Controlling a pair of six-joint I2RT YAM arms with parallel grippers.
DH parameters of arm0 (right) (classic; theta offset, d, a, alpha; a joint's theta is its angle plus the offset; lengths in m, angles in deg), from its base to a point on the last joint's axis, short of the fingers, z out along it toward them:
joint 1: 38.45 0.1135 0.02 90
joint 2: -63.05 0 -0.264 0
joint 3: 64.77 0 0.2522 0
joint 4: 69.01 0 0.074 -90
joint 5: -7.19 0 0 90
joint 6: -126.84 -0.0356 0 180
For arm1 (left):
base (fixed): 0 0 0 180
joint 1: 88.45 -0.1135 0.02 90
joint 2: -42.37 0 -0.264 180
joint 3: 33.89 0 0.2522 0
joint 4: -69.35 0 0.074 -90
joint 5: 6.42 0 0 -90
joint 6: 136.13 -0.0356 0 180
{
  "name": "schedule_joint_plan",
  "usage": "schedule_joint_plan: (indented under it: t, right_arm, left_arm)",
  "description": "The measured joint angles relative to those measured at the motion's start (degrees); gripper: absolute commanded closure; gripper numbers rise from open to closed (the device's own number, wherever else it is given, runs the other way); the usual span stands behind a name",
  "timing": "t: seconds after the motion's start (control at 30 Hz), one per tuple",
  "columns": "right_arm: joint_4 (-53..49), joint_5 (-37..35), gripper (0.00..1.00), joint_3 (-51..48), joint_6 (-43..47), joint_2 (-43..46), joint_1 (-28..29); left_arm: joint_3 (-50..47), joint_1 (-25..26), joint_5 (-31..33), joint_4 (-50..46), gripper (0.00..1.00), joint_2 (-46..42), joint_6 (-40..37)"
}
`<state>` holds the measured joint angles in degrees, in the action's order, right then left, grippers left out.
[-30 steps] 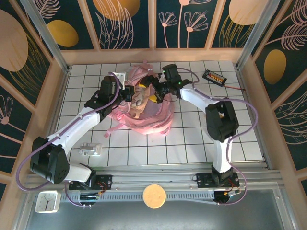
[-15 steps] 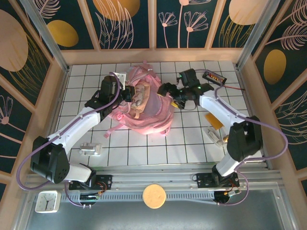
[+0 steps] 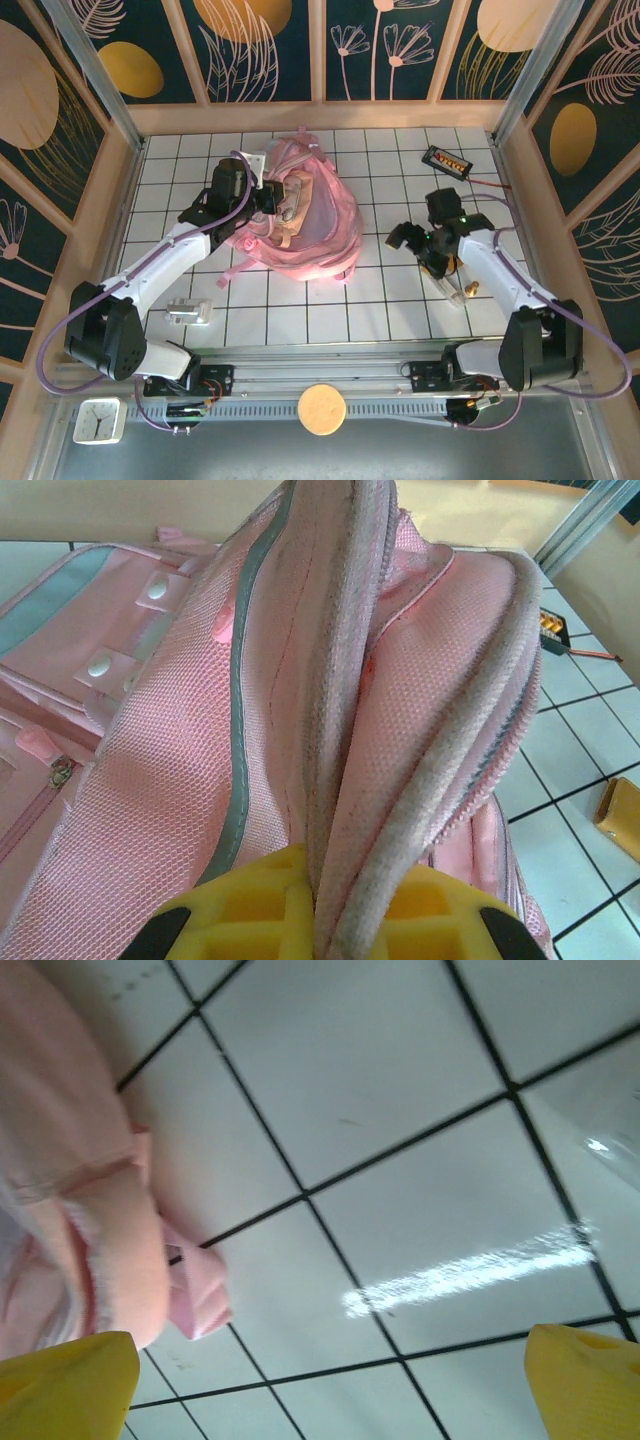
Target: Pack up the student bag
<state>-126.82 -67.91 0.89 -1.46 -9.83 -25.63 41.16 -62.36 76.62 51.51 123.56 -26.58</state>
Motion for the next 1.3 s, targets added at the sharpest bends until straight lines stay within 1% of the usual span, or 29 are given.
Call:
schedule_joint_plan:
  t: [0.17,0.23,0.3,0.4,0.5,0.6,0.83,0.97,1.17,1.23,1.3]
  right_arm:
    - [1.25,3.06,0.01,-3.26,-1.49,1.16,-0.17]
    - [0.9,3.08,0.01,-3.89,-1.97,1.16,-0.2]
    - [-0.44,1.11,0.01,-3.98,-2.34,1.16,-0.33]
    - [-3.32,-4.13,0.01,-4.07,-3.61,1.16,-0.9]
    - [-3.74,-8.17,0.01,-5.99,-5.38,1.7,-2.23]
    - [-3.54,-10.25,0.01,-9.7,-7.15,3.17,-5.86]
    - [2.54,-12.02,0.01,-14.73,-8.11,4.0,-18.56]
    - [7.26,-10.45,0.01,-15.54,-6.54,3.45,-22.03]
    - [9.79,-7.98,0.01,-14.38,-3.96,-0.28,-22.56]
    - [11.34,-7.3,0.01,-13.6,-4.0,-1.49,-21.18]
    - [13.88,-6.25,0.01,-12.17,-4.24,-3.17,-17.9]
  left_arm:
    - [-0.24,0.0,-1.66,0.85,1.0,1.2,0.26]
    - [-0.39,0.02,-2.29,1.07,1.0,1.73,0.5]
    - [-0.83,0.02,-2.93,1.42,1.0,1.81,0.68]
    - [-1.31,0.02,-3.32,1.9,1.0,1.81,0.72]
    - [-1.49,0.02,-3.37,2.21,1.0,1.81,0.72]
    - [-1.68,0.02,-3.56,2.43,1.0,1.81,0.72]
    - [-2.29,0.02,-3.8,3.13,1.0,1.79,0.94]
    - [-2.91,0.02,-3.8,3.63,1.0,1.62,0.92]
    - [-3.23,0.02,-3.65,3.85,1.0,1.36,0.9]
    - [-3.23,0.02,-3.54,3.85,1.0,1.36,0.9]
    - [-3.23,0.02,-3.52,3.85,1.0,1.36,0.9]
